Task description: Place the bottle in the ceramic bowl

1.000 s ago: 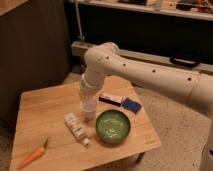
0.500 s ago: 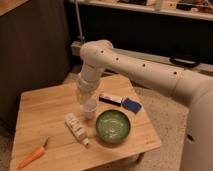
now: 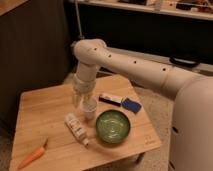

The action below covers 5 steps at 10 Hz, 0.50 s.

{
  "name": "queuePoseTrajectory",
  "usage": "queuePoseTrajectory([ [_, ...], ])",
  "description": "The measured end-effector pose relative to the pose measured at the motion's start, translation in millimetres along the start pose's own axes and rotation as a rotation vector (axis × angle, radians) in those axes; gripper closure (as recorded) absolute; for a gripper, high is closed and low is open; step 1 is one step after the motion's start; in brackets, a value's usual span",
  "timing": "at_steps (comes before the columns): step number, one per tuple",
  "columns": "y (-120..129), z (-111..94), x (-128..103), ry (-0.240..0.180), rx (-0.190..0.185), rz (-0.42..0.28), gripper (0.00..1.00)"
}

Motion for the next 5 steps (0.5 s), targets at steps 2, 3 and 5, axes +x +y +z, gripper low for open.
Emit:
queuePoseTrajectory([
  [2,-10,7,-3,-0.030,-0.021,-0.010,0.30],
  [3,-14,10,-3,-0.040,-0.028,-0.015,0.30],
  [5,-14,17,-6,-0.060,-0.038,-0.014,0.30],
])
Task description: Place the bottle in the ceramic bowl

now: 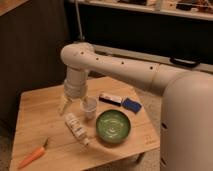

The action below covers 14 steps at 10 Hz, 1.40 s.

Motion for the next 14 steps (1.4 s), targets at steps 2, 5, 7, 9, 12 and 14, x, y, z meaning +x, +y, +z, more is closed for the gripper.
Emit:
queuePoseTrajectory([
  [2,1,9,-2,-0.015,-0.002,0.002,0.30],
  [5,2,19,-5,-0.017,0.005,0.002,0.30],
  [7,7,28,-9,-0.016,0.012,0.006,0.30],
  [9,14,34,-13,-0.009,0.014,0.005,0.30],
  [12,18,47,-11,-0.006,0.014,-0.002,0.30],
  [14,19,55,-10,-0.004,0.013,-0.007,0.30],
])
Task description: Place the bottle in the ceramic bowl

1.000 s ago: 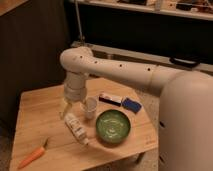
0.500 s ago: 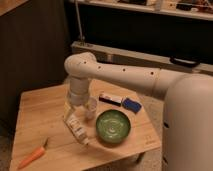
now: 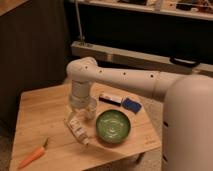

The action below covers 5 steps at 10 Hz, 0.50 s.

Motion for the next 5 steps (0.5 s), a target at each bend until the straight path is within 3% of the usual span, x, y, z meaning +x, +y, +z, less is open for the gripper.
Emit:
queuePoseTrajectory([
  [5,6,22,9,0.015,-0.018,-0.029,0.30],
])
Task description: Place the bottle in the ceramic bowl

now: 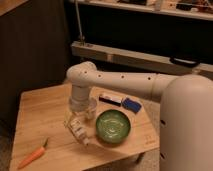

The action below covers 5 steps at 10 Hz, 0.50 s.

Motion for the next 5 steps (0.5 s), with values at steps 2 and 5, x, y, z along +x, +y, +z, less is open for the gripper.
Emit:
queuePoseTrajectory([
  [2,3,5,3,0.003,-0.014,-0.005,0.30],
  [5,7,13,7,0.000,-0.037,-0.008,0.30],
])
